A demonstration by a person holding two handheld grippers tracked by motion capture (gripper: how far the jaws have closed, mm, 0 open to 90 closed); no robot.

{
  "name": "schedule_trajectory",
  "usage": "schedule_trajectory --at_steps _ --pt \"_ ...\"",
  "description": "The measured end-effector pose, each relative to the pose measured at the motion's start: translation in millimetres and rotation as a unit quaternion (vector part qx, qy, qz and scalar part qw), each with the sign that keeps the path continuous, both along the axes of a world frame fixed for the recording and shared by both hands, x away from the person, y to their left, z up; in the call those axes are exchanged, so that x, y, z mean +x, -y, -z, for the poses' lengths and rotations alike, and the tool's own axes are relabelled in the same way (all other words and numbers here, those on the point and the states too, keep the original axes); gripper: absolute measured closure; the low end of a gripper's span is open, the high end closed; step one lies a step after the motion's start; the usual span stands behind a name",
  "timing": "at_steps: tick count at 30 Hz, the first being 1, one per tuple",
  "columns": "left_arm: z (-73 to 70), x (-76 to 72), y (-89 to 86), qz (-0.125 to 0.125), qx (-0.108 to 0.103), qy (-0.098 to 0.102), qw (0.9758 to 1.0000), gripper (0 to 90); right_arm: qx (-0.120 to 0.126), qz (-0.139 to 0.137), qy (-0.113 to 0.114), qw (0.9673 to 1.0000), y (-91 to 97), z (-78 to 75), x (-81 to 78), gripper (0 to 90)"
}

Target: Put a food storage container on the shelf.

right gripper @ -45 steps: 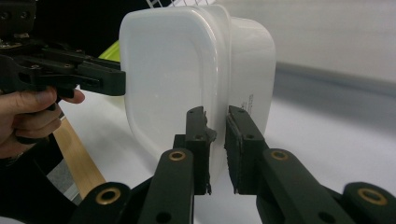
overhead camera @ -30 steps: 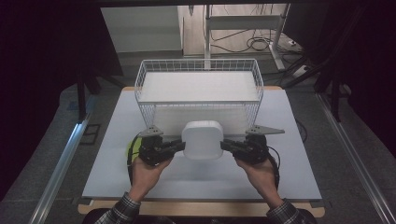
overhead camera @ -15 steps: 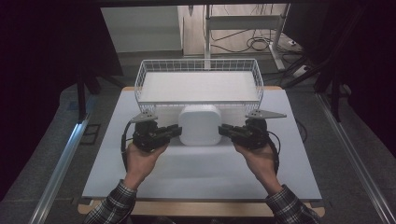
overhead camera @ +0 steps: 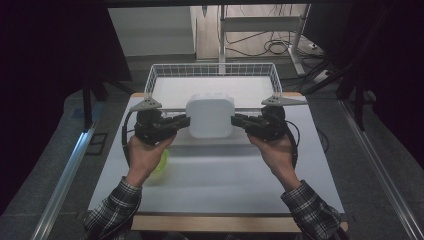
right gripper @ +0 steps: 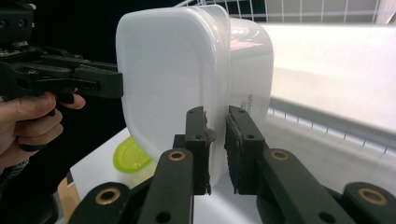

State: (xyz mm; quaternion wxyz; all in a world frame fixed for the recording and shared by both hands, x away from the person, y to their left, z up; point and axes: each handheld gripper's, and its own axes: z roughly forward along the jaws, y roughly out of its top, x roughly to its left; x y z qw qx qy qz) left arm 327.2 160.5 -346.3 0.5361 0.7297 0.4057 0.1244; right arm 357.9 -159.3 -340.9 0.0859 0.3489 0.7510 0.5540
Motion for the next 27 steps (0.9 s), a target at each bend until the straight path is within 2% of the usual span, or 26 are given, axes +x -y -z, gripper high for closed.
schedule_trajectory --at_steps 10,15,21,27 --pt "-27.4 25.0 -0.7 0.001 -0.008 0.013 0.9999 79.1 0.013 0.01 0.005 0.9999 -0.3 -24.9 23.7 78.9" --pt "-36.5 38.0 -0.8 0.003 -0.009 0.012 0.9999 79.3 0.02 0.014 0.0 0.9997 0.3 -30.5 36.8 78.6" --pt "-37.4 51.6 -1.0 -0.001 -0.013 0.005 0.9999 79.4 0.018 0.025 -0.007 0.9995 -1.9 -33.8 52.8 78.4" --pt "-34.7 64.0 0.1 -0.001 -0.02 -0.004 0.9998 79.3 0.014 0.034 -0.01 0.9993 -2.8 -35.4 61.1 78.2"
